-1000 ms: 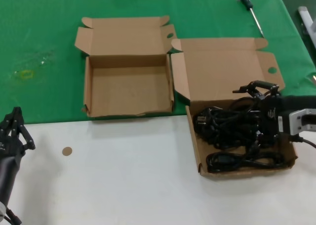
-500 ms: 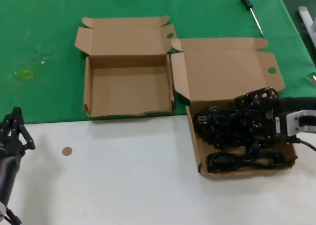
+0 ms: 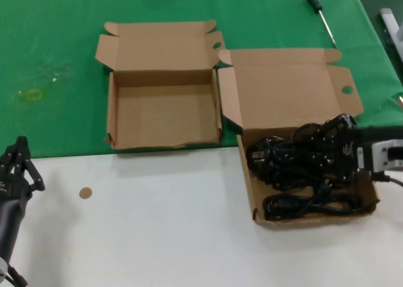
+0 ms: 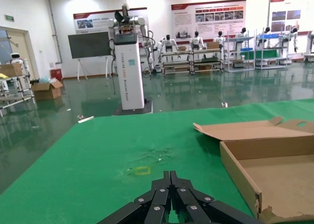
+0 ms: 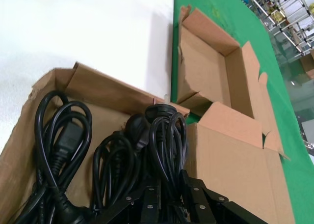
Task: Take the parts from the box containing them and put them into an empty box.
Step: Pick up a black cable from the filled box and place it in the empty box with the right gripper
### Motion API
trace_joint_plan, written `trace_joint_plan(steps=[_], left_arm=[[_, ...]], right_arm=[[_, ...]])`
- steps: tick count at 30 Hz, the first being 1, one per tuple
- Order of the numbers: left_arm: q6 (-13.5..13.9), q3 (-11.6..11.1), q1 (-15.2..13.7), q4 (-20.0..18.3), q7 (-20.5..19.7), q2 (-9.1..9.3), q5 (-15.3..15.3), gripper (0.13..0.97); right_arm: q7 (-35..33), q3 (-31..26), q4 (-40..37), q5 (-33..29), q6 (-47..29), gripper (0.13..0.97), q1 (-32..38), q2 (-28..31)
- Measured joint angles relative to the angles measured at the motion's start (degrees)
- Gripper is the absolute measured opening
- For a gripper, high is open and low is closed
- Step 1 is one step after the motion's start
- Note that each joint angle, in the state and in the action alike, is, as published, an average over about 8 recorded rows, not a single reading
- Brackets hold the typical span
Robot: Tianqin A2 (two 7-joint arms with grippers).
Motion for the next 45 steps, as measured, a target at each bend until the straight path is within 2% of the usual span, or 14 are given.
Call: trace_joint_plan(steps=[10, 18, 34, 45], left_arm=[[0.0, 0.0, 0.0, 0.0, 0.0, 0.0, 0.0, 0.152], [0.0, 0.0, 0.0, 0.0, 0.0, 0.0, 0.0, 0.152], [0.0, 0.0, 0.0, 0.0, 0.0, 0.0, 0.0, 0.152], [0.0, 0.0, 0.0, 0.0, 0.0, 0.0, 0.0, 0.152]], right_arm=[[3.6, 0.9, -0.2, 1.2, -2.0, 0.217, 3.6, 0.6], [4.7, 0.6, -0.6, 1.5, -1.8, 0.215, 7.0, -2.0], [5.9, -6.7, -5.9, -4.7, 2.2, 0.214, 16.0, -16.1], [5.5, -10.7, -13.3, -8.1, 5.6, 0.214, 20.9, -26.1]])
